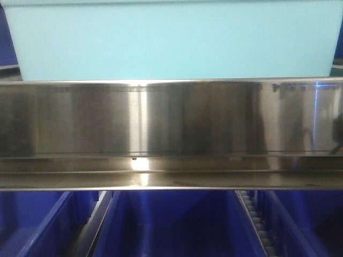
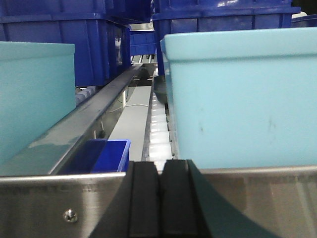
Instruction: Move two blue bins to right shelf middle
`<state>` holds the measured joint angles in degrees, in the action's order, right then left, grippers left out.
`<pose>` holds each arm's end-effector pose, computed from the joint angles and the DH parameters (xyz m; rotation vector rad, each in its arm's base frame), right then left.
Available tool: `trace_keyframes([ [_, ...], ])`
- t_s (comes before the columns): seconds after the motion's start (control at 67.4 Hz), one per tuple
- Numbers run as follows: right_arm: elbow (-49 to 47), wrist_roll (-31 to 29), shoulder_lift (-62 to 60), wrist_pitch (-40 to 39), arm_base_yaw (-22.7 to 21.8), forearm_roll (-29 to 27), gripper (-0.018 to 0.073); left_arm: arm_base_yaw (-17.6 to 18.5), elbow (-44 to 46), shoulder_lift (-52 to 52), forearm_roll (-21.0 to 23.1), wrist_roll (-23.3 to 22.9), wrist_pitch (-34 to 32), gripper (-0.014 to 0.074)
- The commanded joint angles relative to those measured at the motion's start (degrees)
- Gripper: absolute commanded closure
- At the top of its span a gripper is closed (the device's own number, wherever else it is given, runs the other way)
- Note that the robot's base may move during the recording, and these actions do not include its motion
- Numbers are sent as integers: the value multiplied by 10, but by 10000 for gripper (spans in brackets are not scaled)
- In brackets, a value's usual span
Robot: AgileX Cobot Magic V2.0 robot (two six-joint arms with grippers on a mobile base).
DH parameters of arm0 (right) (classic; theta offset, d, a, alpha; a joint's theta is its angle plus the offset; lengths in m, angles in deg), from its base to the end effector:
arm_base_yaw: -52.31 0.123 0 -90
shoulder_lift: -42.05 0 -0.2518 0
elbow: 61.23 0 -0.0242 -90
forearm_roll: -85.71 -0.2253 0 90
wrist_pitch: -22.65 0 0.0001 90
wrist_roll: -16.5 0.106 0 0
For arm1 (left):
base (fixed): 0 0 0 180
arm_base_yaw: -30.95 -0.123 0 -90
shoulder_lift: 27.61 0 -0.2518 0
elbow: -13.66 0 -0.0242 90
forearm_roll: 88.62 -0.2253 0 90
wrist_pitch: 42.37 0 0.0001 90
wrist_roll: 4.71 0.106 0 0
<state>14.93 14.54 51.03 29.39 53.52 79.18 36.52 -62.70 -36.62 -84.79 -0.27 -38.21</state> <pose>0.0796 0.0031 0.2020 0.0360 1.6031 0.0884 0.0795 -0.0083 0.2055 0.0882 1.5604 -0.0718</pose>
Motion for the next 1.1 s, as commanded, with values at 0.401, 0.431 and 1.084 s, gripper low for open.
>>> trace_keyframes([
  [0.401,0,-1,-2,-12,0,-2,721,-1,2,2,2,-1,-17,707],
  [0.431,0,-1,-2,-12,0,-2,721,-1,2,2,2,-1,-25,707],
  [1.084,-11,-1,-2,-126,0,-2,721,-2,25,2,25,-1,-134,707],
])
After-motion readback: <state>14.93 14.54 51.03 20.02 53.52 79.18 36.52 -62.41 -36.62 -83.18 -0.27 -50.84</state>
